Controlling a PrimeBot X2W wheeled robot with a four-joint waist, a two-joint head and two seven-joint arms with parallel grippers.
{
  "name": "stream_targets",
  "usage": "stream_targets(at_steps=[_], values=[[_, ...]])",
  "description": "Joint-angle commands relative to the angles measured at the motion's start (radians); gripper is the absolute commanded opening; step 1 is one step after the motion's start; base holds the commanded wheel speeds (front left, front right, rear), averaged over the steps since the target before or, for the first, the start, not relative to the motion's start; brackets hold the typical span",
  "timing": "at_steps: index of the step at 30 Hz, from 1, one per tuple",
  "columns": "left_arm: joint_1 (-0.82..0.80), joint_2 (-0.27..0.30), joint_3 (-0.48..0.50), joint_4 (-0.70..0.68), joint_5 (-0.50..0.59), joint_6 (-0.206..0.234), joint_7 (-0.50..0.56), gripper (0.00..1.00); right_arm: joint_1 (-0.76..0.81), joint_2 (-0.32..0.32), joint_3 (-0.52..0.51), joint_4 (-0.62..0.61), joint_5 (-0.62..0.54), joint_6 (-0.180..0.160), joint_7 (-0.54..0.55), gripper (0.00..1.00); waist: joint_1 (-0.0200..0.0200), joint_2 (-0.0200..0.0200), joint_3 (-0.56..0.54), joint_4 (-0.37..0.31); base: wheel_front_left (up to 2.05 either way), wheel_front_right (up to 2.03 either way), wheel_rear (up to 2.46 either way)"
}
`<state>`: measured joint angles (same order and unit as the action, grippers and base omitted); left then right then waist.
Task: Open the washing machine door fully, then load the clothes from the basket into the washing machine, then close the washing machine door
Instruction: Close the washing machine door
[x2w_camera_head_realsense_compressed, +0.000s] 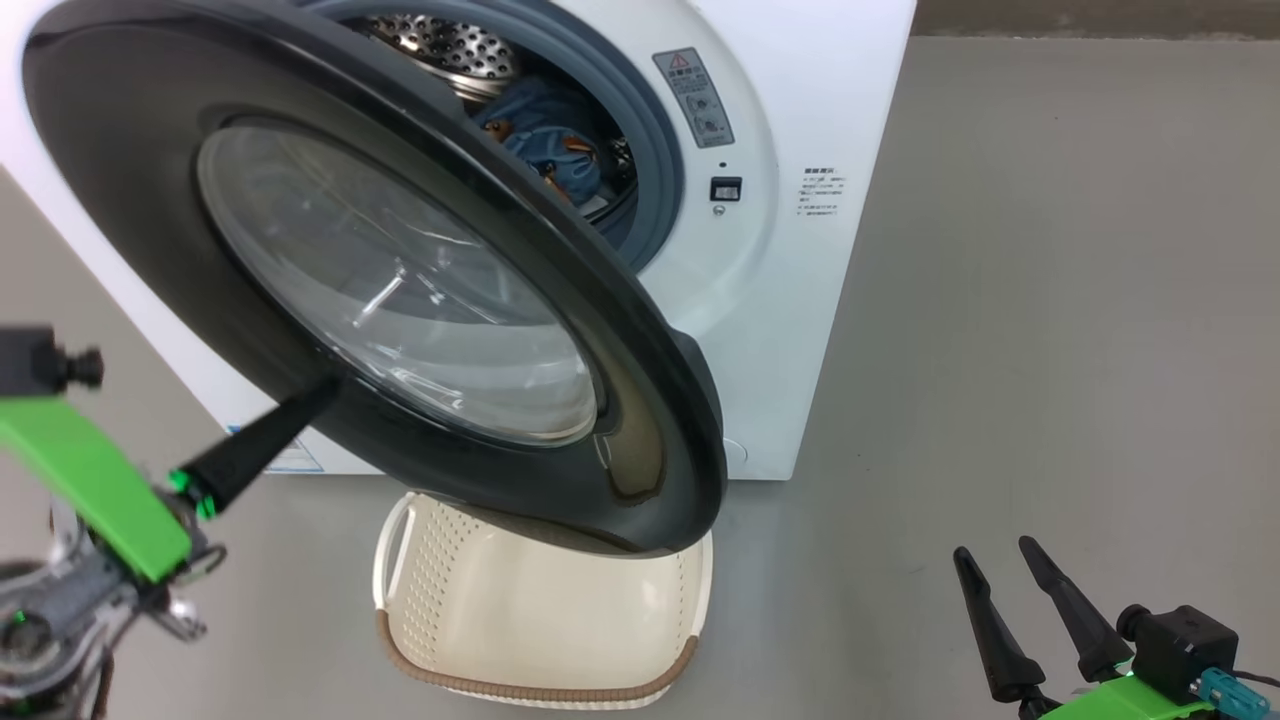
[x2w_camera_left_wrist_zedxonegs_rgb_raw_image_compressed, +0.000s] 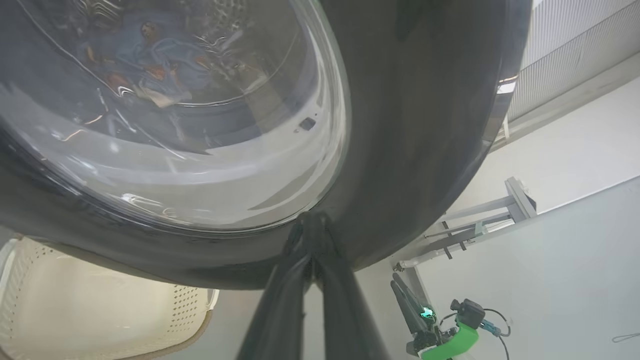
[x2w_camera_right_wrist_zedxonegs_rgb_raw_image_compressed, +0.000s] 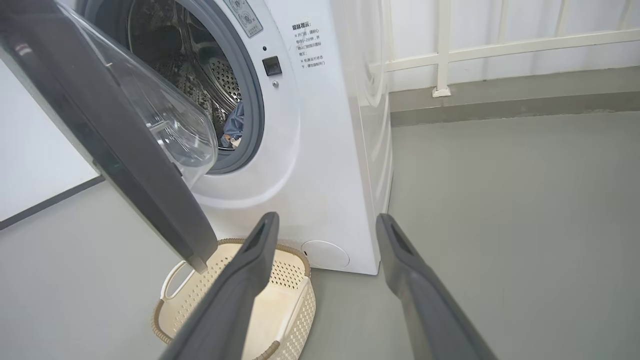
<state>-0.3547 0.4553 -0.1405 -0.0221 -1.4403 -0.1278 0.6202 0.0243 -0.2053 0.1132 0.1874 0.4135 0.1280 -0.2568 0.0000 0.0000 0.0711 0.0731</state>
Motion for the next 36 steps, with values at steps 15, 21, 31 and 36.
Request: stream_targets(at_steps=[15,21,31,36], values=[[0.184,0.035,0.009,0.131,0.063,-0.003,-0.324,1.00,0.011,-0.044,-0.021,-0.029,-0.001,0.003,-0.005,1.00,0.0000,0.0000,-0.016,-0.026,0.00,0.00,0.00],[0.226,0.029,-0.015,0.176,0.086,-0.003,-0.453,1.00,0.015,-0.047,-0.034,-0.033,-0.002,0.003,-0.005,1.00,0.0000,0.0000,-0.012,-0.040,0.00,0.00,0.00],[0.266,0.045,-0.164,0.285,0.222,-0.003,-0.750,1.00,0.023,-0.051,-0.049,-0.035,-0.006,0.003,-0.005,1.00,0.0000,0.0000,-0.017,-0.065,0.00,0.00,0.00],[0.256,0.048,-0.246,0.361,0.319,-0.003,-0.865,1.00,0.027,-0.055,-0.050,-0.035,-0.005,0.003,-0.005,1.00,0.0000,0.0000,-0.022,-0.077,0.00,0.00,0.00]])
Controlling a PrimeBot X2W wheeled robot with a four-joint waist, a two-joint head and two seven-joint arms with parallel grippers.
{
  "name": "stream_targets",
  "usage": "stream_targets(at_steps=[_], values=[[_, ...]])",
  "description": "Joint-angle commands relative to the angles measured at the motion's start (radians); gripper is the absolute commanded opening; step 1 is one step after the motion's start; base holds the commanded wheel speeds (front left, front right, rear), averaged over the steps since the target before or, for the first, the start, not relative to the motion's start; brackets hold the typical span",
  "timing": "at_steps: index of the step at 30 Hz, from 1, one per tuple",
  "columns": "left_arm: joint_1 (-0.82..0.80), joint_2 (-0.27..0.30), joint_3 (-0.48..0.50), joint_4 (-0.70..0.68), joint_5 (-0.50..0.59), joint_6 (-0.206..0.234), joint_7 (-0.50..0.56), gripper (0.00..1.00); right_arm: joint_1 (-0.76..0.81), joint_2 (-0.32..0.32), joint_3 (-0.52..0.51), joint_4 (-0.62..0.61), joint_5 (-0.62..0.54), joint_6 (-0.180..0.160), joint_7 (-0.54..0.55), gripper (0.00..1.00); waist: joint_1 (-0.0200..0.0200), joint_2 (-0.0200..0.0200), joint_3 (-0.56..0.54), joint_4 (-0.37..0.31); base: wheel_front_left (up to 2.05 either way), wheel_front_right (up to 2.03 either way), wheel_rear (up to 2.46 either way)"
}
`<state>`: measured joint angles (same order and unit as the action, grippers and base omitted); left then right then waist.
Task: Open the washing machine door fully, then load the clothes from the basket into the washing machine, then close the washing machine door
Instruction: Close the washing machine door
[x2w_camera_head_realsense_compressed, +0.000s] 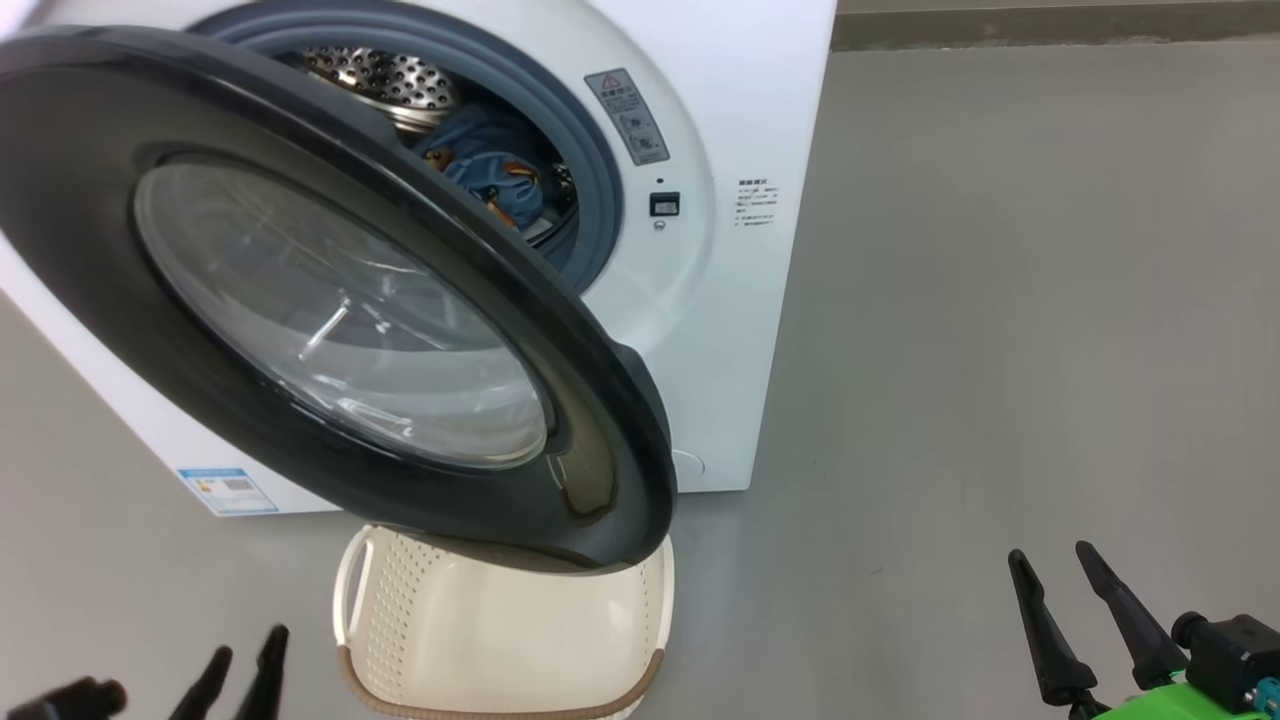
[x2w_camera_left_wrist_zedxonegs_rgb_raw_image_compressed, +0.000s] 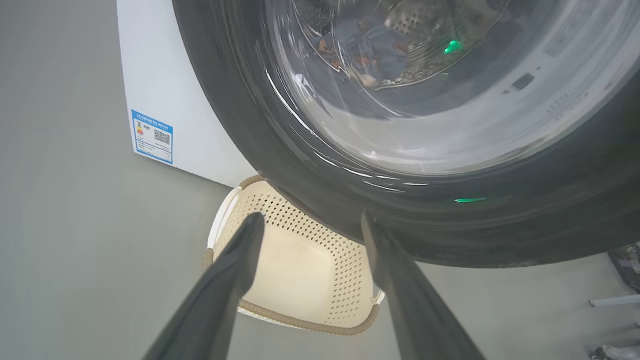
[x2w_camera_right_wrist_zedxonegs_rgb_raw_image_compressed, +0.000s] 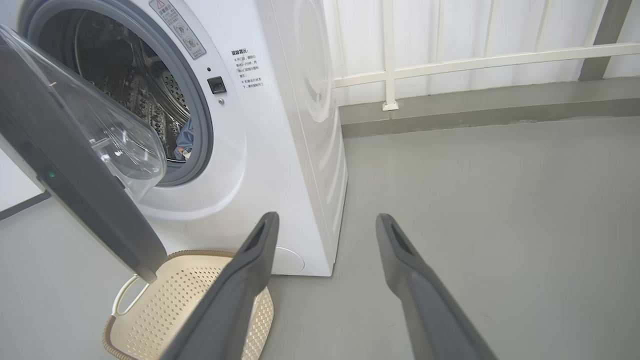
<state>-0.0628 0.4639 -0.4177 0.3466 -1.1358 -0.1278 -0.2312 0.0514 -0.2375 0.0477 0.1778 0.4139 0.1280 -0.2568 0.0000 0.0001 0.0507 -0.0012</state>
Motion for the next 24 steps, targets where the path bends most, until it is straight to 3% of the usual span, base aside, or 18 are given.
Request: stream_targets(at_steps=[1,3,14,18,24], values=[[-0.040,0.039,0.022,0.008,0.044,-0.003,-0.022,1.00,0.001,-0.023,0.014,-0.026,-0.005,0.003,-0.005,1.00,0.0000,-0.0001,-0.003,-0.004,0.00,0.00,0.00],[-0.047,0.029,0.018,0.032,0.104,-0.003,-0.029,1.00,0.003,-0.023,0.010,-0.027,-0.005,0.003,-0.005,1.00,0.0000,-0.0001,-0.004,-0.008,0.00,0.00,0.00],[0.019,-0.126,0.252,-0.068,0.555,-0.003,-0.030,1.00,0.010,-0.024,-0.013,-0.036,-0.007,0.003,-0.005,1.00,0.0000,-0.0001,-0.002,-0.019,0.00,0.00,0.00],[0.054,-0.175,0.301,-0.112,0.646,-0.003,-0.030,1.00,0.010,-0.024,-0.017,-0.036,-0.007,0.003,-0.005,1.00,0.0000,-0.0001,-0.001,-0.021,0.00,0.00,0.00],[0.085,-0.214,0.318,-0.108,0.690,-0.003,-0.031,1.00,0.011,-0.017,-0.021,-0.036,-0.009,0.003,-0.005,1.00,0.0000,-0.0001,0.004,-0.020,0.00,0.00,0.00]])
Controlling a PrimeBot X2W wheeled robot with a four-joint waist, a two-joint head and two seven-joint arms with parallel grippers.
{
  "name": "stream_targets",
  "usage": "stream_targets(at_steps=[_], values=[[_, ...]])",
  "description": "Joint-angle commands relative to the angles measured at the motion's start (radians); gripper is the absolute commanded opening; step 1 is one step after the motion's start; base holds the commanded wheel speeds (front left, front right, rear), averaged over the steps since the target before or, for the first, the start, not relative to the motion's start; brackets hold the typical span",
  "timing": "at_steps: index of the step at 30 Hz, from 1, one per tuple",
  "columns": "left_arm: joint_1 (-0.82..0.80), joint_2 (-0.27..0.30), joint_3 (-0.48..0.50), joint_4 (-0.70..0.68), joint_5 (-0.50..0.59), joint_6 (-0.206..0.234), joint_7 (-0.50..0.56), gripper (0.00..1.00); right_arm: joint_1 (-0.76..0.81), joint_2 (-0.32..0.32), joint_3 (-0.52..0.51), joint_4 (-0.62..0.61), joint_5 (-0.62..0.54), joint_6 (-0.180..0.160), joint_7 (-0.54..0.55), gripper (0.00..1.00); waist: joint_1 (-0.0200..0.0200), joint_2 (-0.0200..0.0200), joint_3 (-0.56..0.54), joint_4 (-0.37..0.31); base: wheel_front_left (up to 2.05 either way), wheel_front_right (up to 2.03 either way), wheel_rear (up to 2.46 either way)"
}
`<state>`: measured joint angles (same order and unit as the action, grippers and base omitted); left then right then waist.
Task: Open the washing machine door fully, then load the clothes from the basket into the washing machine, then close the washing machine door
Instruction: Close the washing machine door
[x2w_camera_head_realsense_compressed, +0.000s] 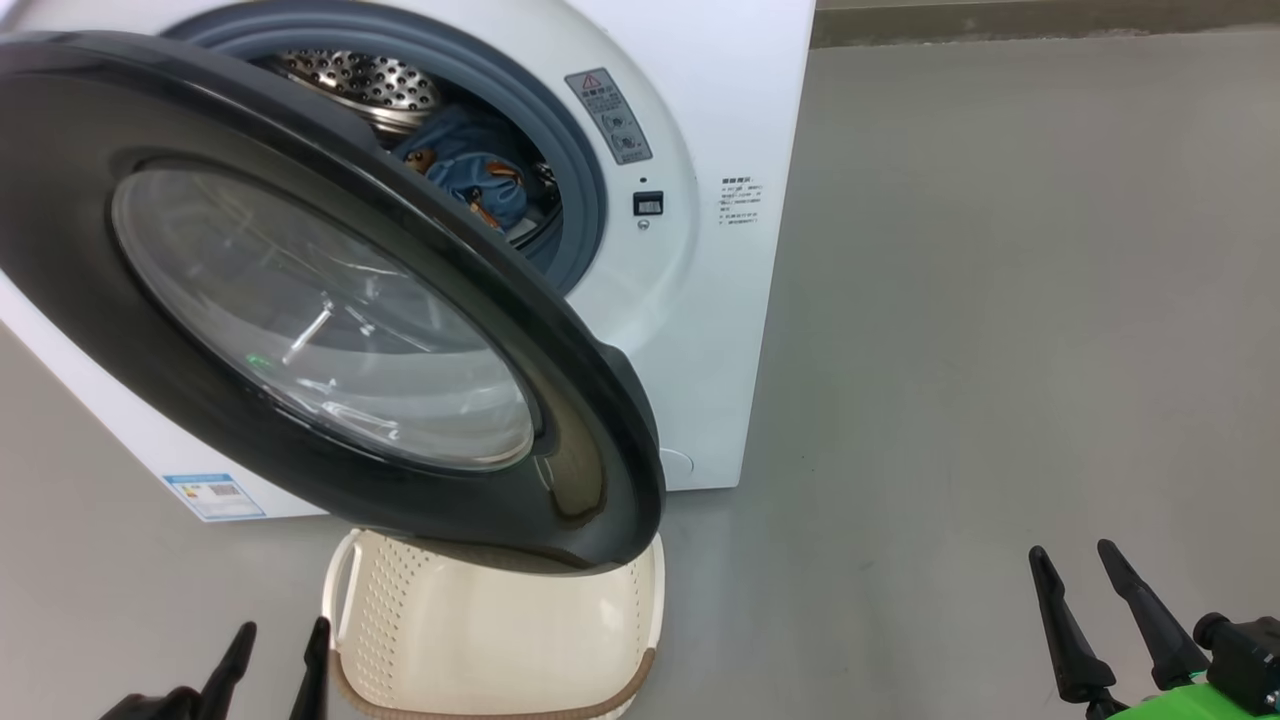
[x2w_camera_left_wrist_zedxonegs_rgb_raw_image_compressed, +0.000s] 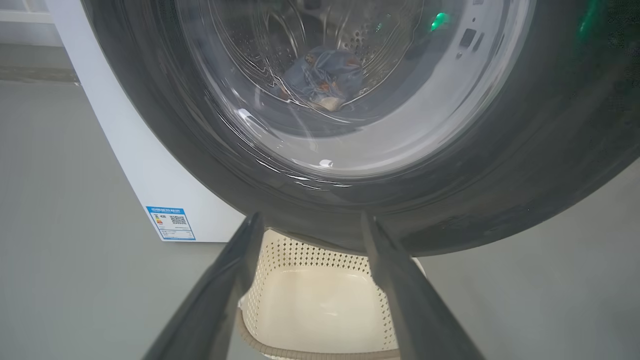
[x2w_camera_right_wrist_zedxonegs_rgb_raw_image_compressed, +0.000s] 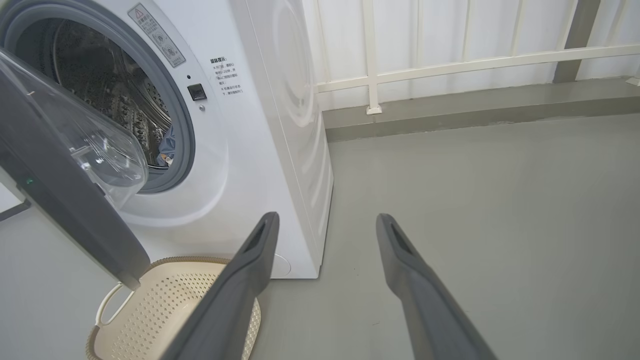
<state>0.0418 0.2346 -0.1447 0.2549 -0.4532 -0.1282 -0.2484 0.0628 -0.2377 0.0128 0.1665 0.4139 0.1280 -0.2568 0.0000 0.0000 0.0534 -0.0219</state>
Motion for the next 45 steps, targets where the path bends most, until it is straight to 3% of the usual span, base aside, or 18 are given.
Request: stream_targets(at_steps=[1,14,15,16,17,18,29,45], values=[[-0.020,0.016,0.045,-0.016,0.007,-0.002,-0.013,1.00,-0.001,-0.017,0.014,-0.025,-0.009,0.003,-0.005,1.00,0.0000,0.0000,0.001,0.001,0.00,0.00,0.00],[-0.023,-0.016,0.082,-0.010,0.039,-0.002,-0.013,1.00,-0.008,0.000,0.007,-0.030,0.007,0.003,-0.005,1.00,0.0000,0.0000,-0.001,0.011,0.00,0.00,0.00],[-0.023,-0.017,0.082,-0.012,0.040,-0.003,-0.013,1.00,-0.008,0.000,0.009,-0.030,0.010,0.003,-0.005,0.80,0.0000,0.0000,-0.003,0.012,0.00,0.00,0.00],[-0.022,-0.018,0.083,-0.014,0.041,-0.003,-0.013,1.00,-0.009,0.002,0.012,-0.031,0.017,0.003,-0.005,0.45,0.0000,0.0000,-0.004,0.013,0.00,0.00,0.00],[-0.022,-0.021,0.085,-0.017,0.043,-0.003,-0.013,1.00,-0.015,0.003,0.019,-0.033,0.027,0.003,-0.005,0.04,0.0000,0.0000,-0.007,0.017,0.00,0.00,0.00],[-0.021,-0.024,0.086,-0.019,0.045,-0.003,-0.013,1.00,-0.020,0.002,0.024,-0.037,0.029,0.003,-0.005,0.00,0.0000,0.0000,-0.008,0.019,0.00,0.00,0.00],[-0.009,-0.043,0.090,-0.034,0.046,-0.003,-0.013,1.00,-0.148,0.017,0.121,-0.156,0.035,0.003,-0.005,0.00,0.0000,0.0000,-0.025,0.047,0.00,0.00,0.00],[0.009,-0.072,0.084,-0.055,0.045,-0.003,-0.013,1.00,-0.299,0.094,0.374,-0.325,0.059,0.003,-0.005,0.00,0.0000,0.0000,-0.050,0.112,0.00,0.00,0.00]])
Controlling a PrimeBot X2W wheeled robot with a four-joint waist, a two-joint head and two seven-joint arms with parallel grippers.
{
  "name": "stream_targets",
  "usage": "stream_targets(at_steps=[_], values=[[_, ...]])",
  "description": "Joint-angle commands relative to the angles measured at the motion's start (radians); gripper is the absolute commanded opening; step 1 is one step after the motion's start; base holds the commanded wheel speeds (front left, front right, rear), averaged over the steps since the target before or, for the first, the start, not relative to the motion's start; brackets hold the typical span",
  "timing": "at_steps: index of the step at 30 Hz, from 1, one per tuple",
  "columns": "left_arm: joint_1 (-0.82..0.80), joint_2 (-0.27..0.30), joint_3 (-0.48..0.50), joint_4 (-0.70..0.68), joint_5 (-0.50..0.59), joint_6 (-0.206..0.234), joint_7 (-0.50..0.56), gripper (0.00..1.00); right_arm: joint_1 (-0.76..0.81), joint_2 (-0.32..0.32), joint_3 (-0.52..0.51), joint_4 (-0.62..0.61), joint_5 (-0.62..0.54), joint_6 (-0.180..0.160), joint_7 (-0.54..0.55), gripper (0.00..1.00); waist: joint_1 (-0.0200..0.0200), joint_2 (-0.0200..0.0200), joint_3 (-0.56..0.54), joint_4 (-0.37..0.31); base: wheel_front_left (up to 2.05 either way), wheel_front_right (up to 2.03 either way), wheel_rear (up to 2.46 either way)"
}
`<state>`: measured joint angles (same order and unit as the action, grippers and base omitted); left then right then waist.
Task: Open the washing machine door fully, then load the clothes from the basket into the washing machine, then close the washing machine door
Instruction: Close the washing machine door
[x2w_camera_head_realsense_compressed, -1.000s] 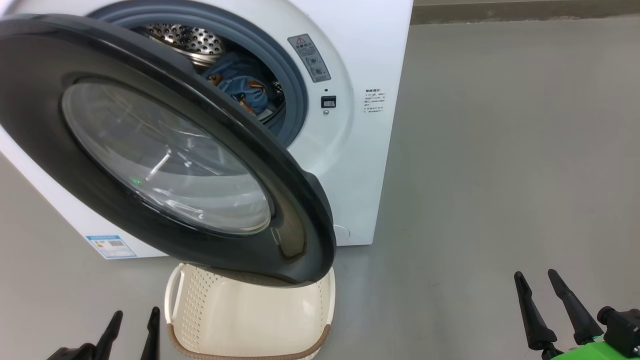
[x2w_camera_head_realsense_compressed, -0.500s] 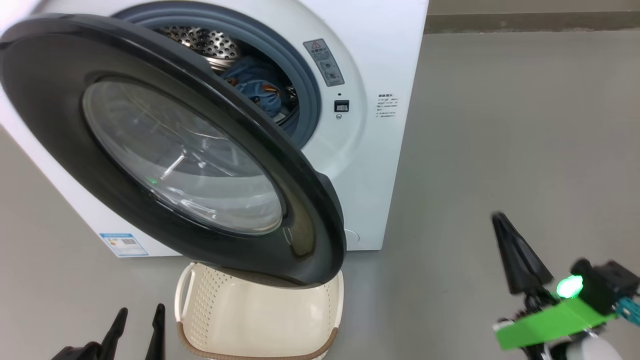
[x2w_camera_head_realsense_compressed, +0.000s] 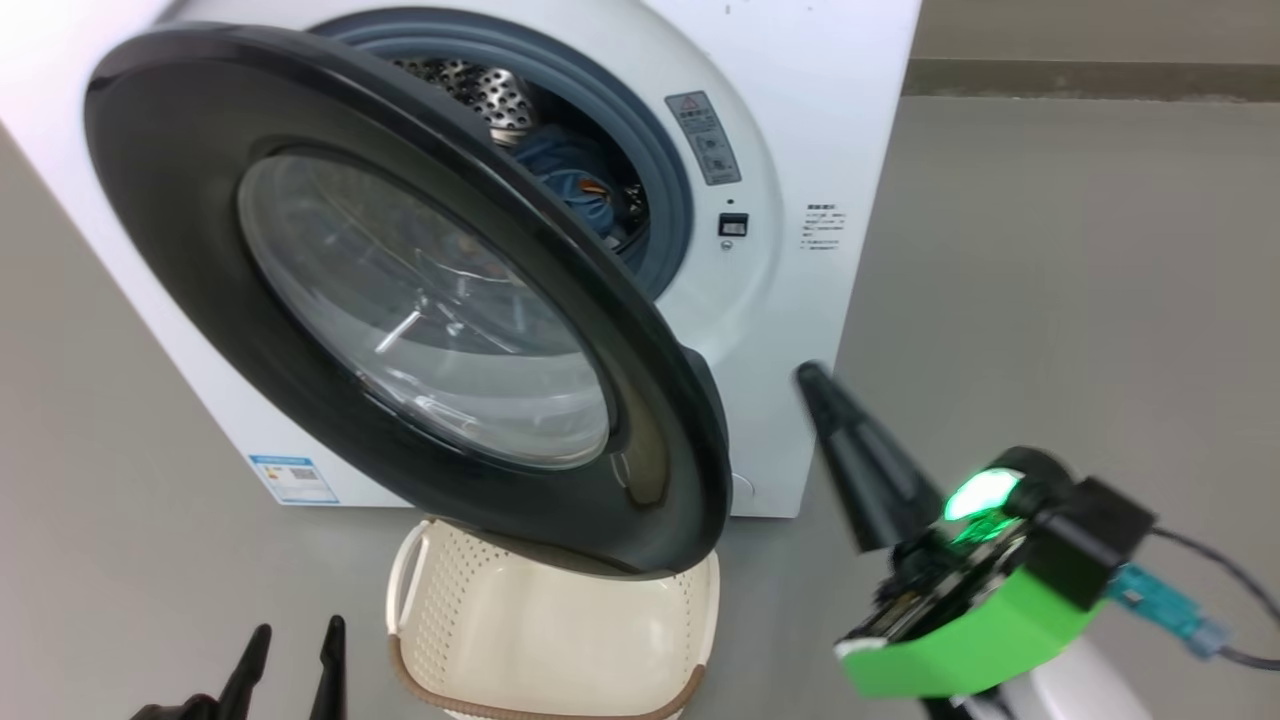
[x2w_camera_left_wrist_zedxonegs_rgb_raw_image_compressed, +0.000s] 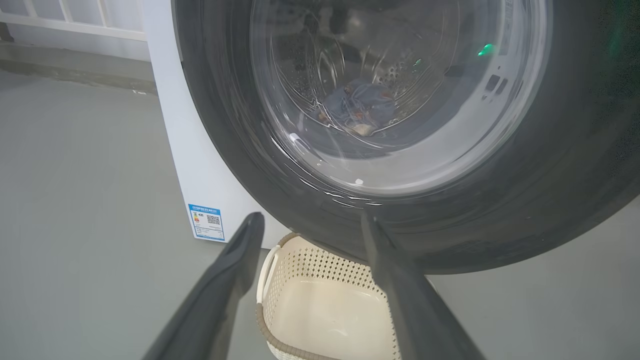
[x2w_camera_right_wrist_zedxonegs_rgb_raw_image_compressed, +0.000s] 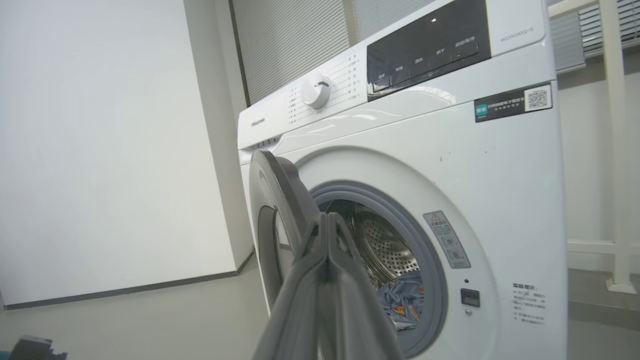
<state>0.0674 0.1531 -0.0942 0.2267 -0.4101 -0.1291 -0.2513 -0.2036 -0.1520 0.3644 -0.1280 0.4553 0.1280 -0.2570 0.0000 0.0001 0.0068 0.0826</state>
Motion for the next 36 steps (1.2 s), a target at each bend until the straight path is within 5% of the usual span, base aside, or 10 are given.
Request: stream_targets(at_steps=[1,14,36], values=[[-0.015,0.007,0.034,-0.028,0.001,-0.002,-0.010,1.00,-0.034,0.013,0.042,-0.029,0.021,0.003,-0.005,0.00,0.0000,-0.0001,-0.004,0.012,0.00,0.00,0.00],[-0.015,-0.022,-0.005,-0.011,-0.006,-0.002,-0.010,1.00,-0.008,0.011,0.239,0.167,0.056,0.003,-0.005,0.00,0.0000,-0.0001,0.008,0.089,0.00,0.00,0.00],[-0.075,-0.028,-0.024,-0.005,-0.024,-0.002,-0.010,1.00,-0.101,0.027,0.090,0.354,0.049,0.003,-0.005,0.00,0.0000,-0.0001,0.099,0.137,0.00,0.00,0.00]])
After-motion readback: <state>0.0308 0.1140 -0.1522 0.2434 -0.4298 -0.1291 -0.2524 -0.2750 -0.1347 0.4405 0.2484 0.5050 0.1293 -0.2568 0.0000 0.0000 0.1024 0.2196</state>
